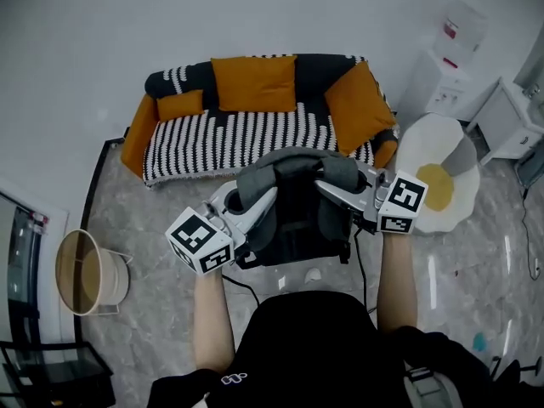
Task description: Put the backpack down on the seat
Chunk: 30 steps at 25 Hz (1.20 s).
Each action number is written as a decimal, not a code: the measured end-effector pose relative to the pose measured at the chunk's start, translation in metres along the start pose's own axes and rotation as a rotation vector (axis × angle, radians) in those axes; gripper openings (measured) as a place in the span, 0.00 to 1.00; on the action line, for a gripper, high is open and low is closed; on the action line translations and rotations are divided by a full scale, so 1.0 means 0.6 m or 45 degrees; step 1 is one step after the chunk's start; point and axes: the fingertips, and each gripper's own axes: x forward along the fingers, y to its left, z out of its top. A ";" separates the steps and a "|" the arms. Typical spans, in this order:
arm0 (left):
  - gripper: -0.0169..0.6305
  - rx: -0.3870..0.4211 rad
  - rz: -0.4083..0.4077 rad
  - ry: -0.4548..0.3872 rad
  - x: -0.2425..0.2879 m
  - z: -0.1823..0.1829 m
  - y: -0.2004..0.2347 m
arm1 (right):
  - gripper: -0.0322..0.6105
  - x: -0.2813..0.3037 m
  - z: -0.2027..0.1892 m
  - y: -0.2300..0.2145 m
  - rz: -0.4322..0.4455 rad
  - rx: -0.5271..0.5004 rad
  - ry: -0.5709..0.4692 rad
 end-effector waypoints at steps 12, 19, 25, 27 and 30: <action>0.07 0.021 -0.025 0.070 0.078 -0.009 0.048 | 0.11 -0.019 -0.011 -0.098 0.008 0.023 0.015; 0.07 0.057 -0.065 0.081 0.119 -0.008 0.085 | 0.11 -0.026 -0.015 -0.153 0.014 0.000 0.012; 0.07 0.057 -0.047 0.065 0.150 -0.019 0.096 | 0.11 -0.042 -0.033 -0.175 0.018 -0.006 0.051; 0.07 0.054 -0.043 0.067 0.159 -0.022 0.097 | 0.11 -0.048 -0.037 -0.181 0.030 -0.008 0.048; 0.07 0.042 -0.023 0.059 0.176 -0.018 0.107 | 0.11 -0.053 -0.039 -0.202 0.064 -0.013 0.080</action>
